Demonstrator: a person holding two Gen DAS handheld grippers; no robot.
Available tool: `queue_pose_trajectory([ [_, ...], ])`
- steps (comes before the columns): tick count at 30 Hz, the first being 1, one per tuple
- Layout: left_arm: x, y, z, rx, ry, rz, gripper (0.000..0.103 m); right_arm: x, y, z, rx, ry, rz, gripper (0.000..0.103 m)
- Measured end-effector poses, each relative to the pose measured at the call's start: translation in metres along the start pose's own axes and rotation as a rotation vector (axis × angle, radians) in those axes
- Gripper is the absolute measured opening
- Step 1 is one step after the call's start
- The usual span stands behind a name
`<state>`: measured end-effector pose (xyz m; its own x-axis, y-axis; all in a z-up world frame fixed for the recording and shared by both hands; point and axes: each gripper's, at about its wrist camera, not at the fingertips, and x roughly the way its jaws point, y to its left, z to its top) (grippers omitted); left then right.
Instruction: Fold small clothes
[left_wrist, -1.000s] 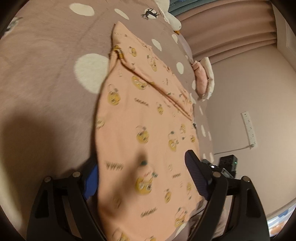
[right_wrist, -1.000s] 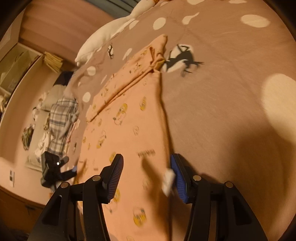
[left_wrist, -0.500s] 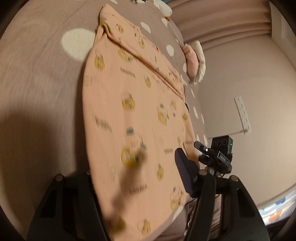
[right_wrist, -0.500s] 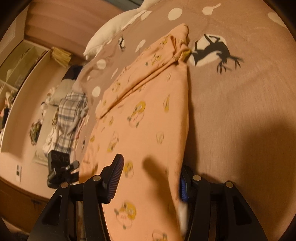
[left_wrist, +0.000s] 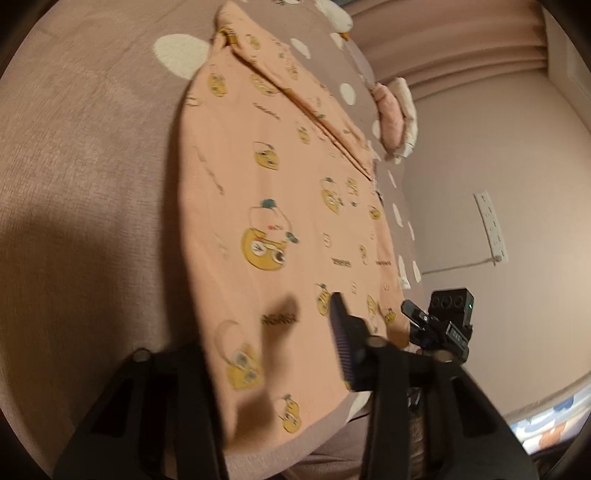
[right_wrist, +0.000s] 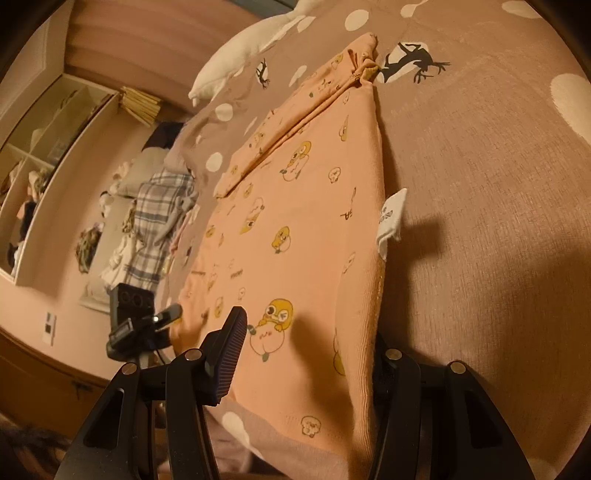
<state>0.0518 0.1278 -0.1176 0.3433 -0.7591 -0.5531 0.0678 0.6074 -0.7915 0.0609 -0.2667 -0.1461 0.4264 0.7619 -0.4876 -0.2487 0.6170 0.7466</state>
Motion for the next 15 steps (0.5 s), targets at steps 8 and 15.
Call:
queue_pose_trajectory([
  [8,0.002,0.011,0.005,-0.086,-0.001,0.005,0.005,0.003,-0.002,0.001,0.021,-0.030,-0.028,0.030],
  [15,-0.008,0.003,0.006,-0.085,-0.020,-0.170,0.005,-0.004,-0.001,0.001,0.027,-0.067,0.046,0.015],
])
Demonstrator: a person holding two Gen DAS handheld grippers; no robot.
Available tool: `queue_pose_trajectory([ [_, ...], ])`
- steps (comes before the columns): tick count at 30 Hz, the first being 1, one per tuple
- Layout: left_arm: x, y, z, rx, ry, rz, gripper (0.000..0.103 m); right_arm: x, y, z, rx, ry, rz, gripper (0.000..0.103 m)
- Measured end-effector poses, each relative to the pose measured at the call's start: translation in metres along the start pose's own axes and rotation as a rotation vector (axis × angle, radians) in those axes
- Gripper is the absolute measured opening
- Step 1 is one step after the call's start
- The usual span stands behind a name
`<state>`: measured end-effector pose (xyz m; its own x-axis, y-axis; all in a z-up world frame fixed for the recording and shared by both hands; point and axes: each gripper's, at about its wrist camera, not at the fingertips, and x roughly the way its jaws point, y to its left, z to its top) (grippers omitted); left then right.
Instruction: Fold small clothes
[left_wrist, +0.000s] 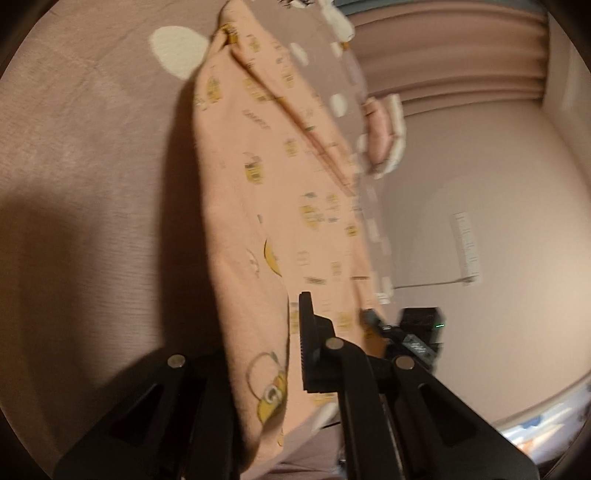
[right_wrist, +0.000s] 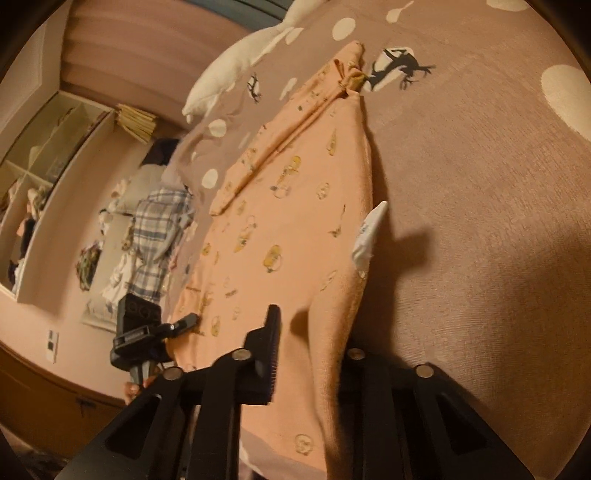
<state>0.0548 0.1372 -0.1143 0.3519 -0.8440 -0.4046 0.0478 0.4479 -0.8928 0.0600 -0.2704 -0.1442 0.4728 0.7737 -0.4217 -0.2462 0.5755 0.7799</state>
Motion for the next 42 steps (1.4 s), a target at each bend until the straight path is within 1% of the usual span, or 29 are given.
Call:
queue_pose_trajectory([
  [2,-0.004,-0.002,-0.002,-0.006,-0.010,-0.057,0.005,-0.004,0.001,0.000,0.009,-0.027,0.049,0.011],
  [3,-0.005,-0.003,-0.002,-0.004,-0.012,-0.069,0.005,-0.005,0.002,0.000,0.010,-0.038,0.069,0.011],
  [6,-0.011,-0.010,-0.007,0.020,-0.019,-0.092,0.004,-0.010,0.009,0.001,0.000,-0.064,0.121,0.010],
  [7,-0.014,-0.013,-0.008,0.035,-0.024,-0.090,0.004,-0.012,0.013,0.000,-0.012,-0.073,0.135,0.008],
  [8,-0.015,-0.017,-0.010,0.046,-0.029,-0.086,0.004,-0.013,0.016,0.000,-0.025,-0.081,0.137,0.006],
  [11,-0.019,-0.020,-0.011,0.057,-0.047,-0.088,0.002,-0.017,0.024,-0.003,-0.056,-0.101,0.125,0.005],
  [13,-0.024,-0.024,-0.013,0.073,-0.066,-0.118,0.000,-0.019,0.025,-0.003,-0.051,-0.117,0.132,0.005],
  [16,-0.030,-0.036,-0.017,0.129,-0.087,-0.166,0.000,-0.024,0.024,-0.003,-0.033,-0.153,0.170,0.005],
  [18,-0.034,-0.048,-0.020,0.184,-0.098,-0.167,0.000,-0.026,0.026,-0.005,-0.036,-0.168,0.177,0.005],
  [20,-0.036,-0.055,-0.022,0.211,-0.108,-0.164,0.000,-0.026,0.028,-0.005,-0.040,-0.171,0.179,0.005],
  [25,-0.042,-0.051,-0.022,0.192,-0.129,-0.192,0.000,-0.027,0.029,-0.006,-0.035,-0.175,0.188,0.005],
  [27,-0.041,-0.048,-0.020,0.179,-0.127,-0.177,0.000,-0.026,0.029,-0.007,-0.029,-0.169,0.191,0.005],
  [29,-0.042,-0.043,-0.020,0.173,-0.123,-0.161,0.000,-0.025,0.025,-0.006,-0.024,-0.154,0.175,0.005],
  [32,-0.041,-0.044,-0.017,0.169,-0.127,-0.157,0.000,-0.024,0.028,-0.004,-0.034,-0.138,0.159,0.005],
  [38,-0.041,-0.059,-0.008,0.206,-0.147,-0.173,0.000,-0.030,0.037,0.011,-0.045,-0.147,0.183,0.005],
  [42,-0.047,-0.074,0.004,0.241,-0.184,-0.190,0.000,-0.033,0.038,0.025,-0.038,-0.150,0.201,0.005],
])
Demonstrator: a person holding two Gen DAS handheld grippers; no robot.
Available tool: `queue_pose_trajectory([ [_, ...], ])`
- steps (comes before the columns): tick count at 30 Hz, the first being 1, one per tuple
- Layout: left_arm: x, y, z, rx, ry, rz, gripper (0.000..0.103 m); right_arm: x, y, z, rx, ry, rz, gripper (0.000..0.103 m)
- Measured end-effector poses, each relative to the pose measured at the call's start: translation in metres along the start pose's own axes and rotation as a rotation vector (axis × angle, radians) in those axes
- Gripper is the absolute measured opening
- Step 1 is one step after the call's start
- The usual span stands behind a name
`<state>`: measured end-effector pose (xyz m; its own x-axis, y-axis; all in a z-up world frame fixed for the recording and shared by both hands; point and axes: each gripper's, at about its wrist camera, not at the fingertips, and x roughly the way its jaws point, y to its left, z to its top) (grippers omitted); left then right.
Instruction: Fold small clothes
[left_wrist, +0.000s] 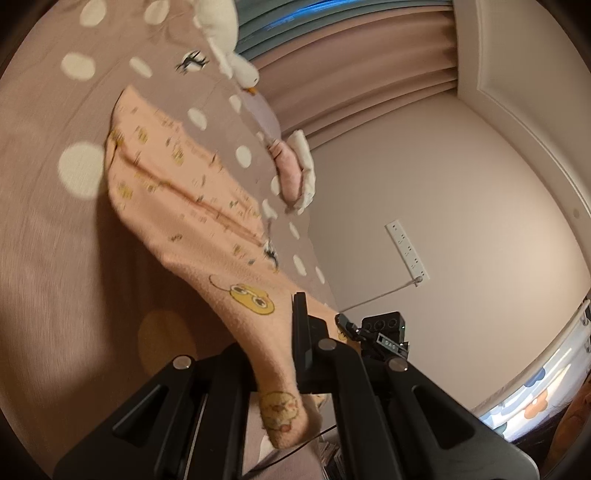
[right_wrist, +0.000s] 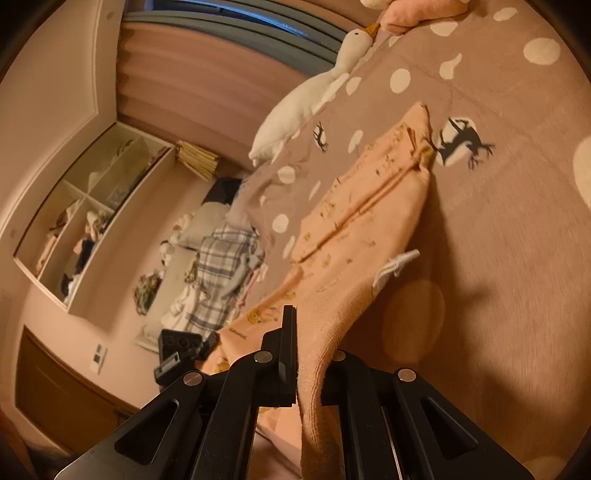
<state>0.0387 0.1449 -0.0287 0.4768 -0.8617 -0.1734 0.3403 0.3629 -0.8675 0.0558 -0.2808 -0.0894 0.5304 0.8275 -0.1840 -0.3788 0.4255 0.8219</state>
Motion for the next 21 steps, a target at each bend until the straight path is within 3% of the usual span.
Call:
queue_pose_trajectory([
  [8,0.008,-0.002,0.047,0.017,-0.080,-0.029,0.000,0.017,0.004,0.039,0.004,-0.005,0.009,0.005],
  [21,0.042,0.020,0.141,0.029,-0.169,0.003,0.000,0.066,0.009,0.141,-0.043,-0.057,-0.064,0.005],
])
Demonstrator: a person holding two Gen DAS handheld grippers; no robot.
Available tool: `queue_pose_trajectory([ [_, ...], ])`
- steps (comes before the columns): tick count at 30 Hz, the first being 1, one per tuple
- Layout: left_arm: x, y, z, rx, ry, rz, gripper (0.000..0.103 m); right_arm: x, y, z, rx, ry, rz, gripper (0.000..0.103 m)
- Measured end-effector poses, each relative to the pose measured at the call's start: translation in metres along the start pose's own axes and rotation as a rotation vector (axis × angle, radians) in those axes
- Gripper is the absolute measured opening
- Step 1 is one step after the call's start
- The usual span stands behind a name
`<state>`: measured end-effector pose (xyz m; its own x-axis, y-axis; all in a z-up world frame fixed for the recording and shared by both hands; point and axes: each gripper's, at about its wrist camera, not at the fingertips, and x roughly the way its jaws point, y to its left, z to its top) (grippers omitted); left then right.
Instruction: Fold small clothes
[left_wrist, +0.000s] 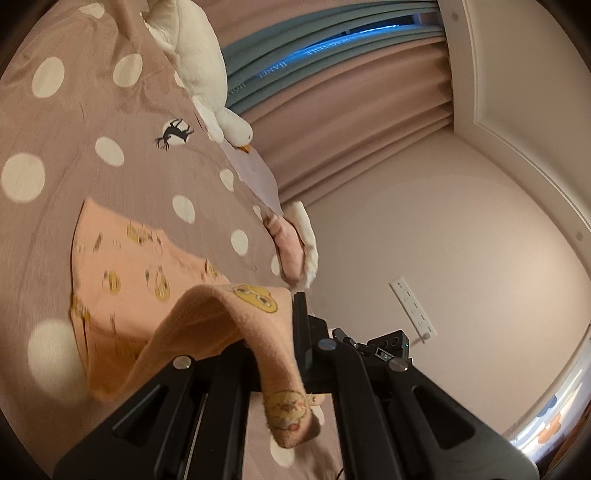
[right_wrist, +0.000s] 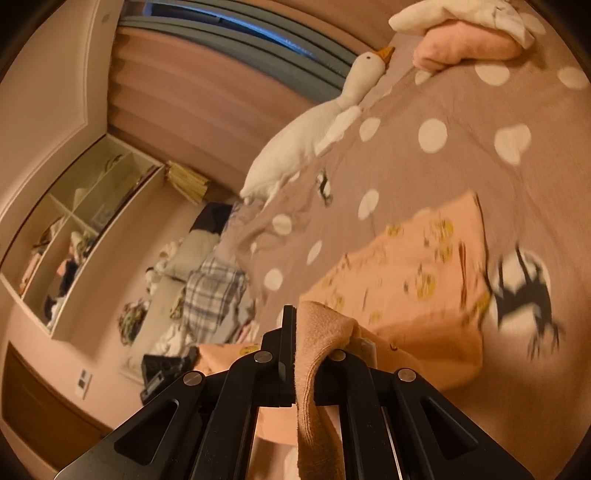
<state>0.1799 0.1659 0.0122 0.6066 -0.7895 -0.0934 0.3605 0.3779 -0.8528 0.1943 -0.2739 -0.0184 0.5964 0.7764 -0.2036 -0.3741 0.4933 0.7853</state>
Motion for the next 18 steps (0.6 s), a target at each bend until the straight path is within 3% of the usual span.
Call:
queue_pose_trajectory([
  [11,0.056,0.056,0.050,-0.022,0.016,0.168,0.000,0.058,-0.043,0.051,0.059,0.031,-0.146,0.005],
  [16,0.074,0.098,0.052,-0.116,0.071,0.267,0.000,0.085,-0.073,0.056,0.155,0.133,-0.269,0.005],
  [18,0.078,0.114,0.050,-0.150,0.106,0.329,0.000,0.091,-0.081,0.054,0.183,0.191,-0.317,0.012],
])
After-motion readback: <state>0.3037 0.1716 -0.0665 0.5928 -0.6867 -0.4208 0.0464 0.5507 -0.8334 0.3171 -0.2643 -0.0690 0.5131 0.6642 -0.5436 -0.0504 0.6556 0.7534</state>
